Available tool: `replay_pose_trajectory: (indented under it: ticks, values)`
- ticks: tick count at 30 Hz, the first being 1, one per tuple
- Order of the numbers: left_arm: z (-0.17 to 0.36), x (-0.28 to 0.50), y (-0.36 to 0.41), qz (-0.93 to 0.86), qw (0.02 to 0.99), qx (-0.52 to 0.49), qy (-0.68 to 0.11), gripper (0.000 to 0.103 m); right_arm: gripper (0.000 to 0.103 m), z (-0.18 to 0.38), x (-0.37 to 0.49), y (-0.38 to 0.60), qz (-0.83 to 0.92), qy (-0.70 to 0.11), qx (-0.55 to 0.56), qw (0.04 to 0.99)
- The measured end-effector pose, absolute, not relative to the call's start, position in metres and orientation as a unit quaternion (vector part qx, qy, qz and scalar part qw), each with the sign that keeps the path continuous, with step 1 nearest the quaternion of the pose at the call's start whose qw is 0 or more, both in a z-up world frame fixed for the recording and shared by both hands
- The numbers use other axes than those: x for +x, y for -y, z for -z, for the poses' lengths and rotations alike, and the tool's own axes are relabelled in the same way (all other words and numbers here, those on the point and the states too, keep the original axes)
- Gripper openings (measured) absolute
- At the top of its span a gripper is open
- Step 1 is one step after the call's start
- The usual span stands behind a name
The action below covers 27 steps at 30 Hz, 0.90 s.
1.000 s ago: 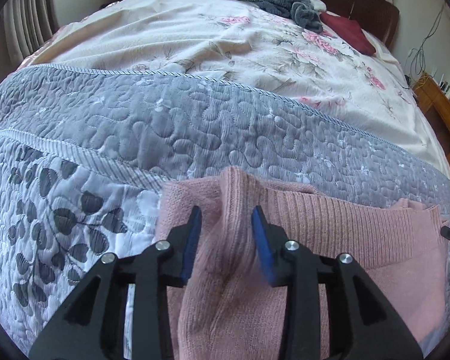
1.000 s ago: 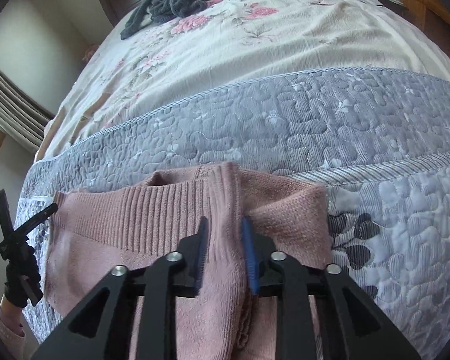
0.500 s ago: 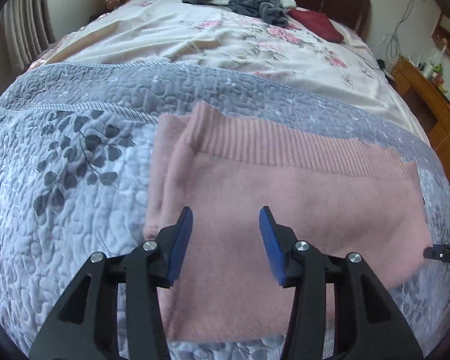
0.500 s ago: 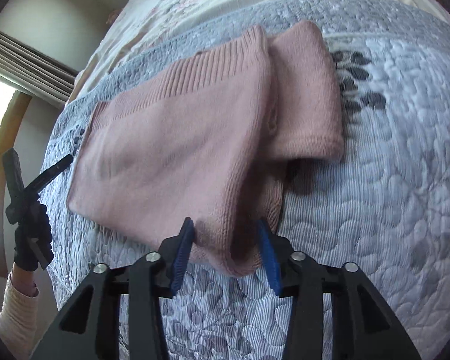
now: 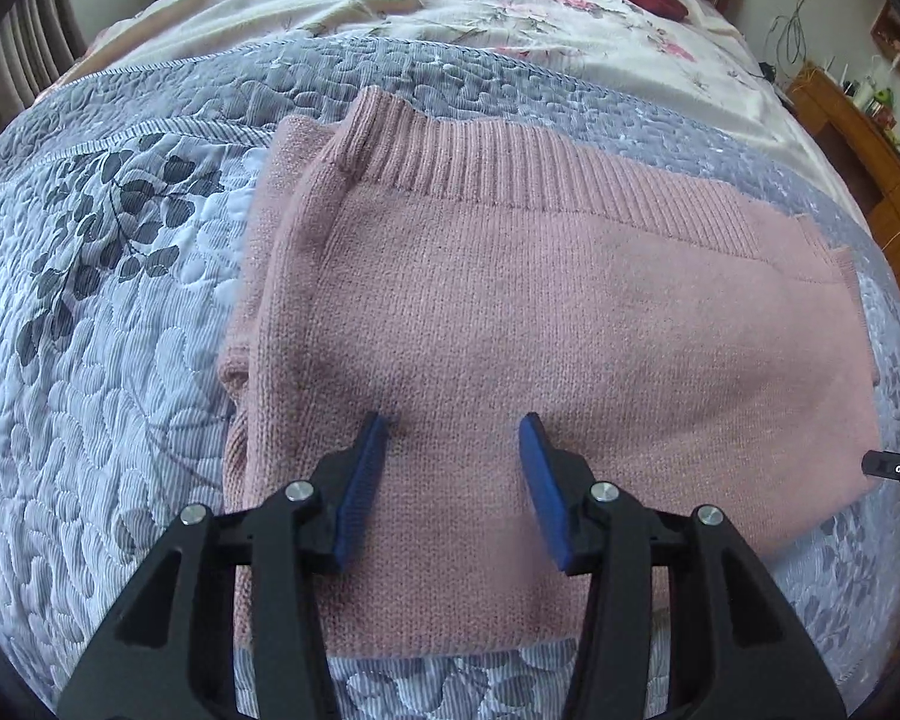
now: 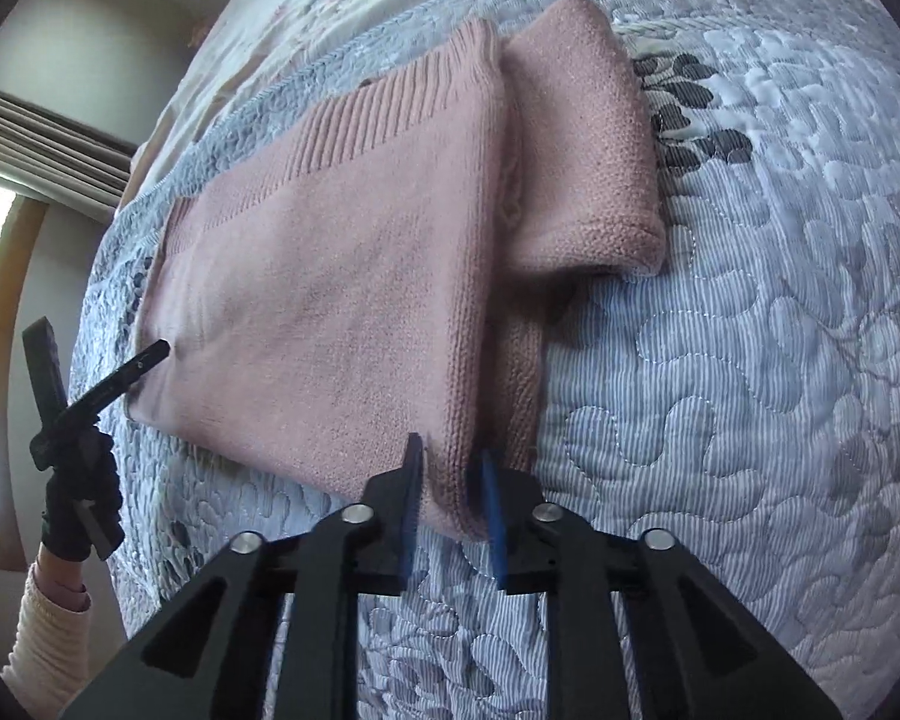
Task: Fold small clothes
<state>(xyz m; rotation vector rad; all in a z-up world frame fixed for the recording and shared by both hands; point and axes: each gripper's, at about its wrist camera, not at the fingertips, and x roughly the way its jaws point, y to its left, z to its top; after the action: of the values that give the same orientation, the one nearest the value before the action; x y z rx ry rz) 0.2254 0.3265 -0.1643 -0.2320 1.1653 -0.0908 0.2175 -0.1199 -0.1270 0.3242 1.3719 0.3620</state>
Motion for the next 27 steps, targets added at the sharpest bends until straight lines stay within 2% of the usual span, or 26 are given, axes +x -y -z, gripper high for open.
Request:
replay_pose_trajectory:
  ticks: [1,3,5,8,17,25,26,27]
  values:
    - [0.16,0.226,-0.325,0.046,0.829,-0.113,-0.545,0.047,0.056,0.119,0.219,0.123,-0.163,-0.618,0.148,0.755]
    - [0.151,0.228,-0.319,0.054,0.835,-0.116,-0.536,0.048,0.074,0.103,0.225,0.133,-0.149,-0.598,0.142,0.775]
    - [0.145,0.234,-0.311,0.065,0.836,-0.123,-0.532,0.051,0.075,0.094,0.235,0.146,-0.138,-0.584,0.152,0.785]
    - [0.141,0.245,-0.296,0.078,0.834,-0.129,-0.531,0.052,0.083,0.095,0.258,0.163,-0.149,-0.583,0.19,0.776]
    - [0.155,0.273,-0.278,0.088,0.824,-0.142,-0.542,0.052,0.083,0.142,0.302,0.178,-0.195,-0.606,0.228,0.737]
    - [0.17,0.28,-0.278,0.096,0.822,-0.135,-0.544,0.054,0.085,0.155,0.315,0.158,-0.246,-0.587,0.233,0.735]
    - [0.171,0.28,-0.277,0.097,0.823,-0.132,-0.544,0.055,0.083,0.156,0.318,0.155,-0.244,-0.588,0.226,0.738]
    - [0.171,0.28,-0.277,0.098,0.823,-0.131,-0.544,0.056,0.076,0.157,0.318,0.149,-0.242,-0.588,0.217,0.741]
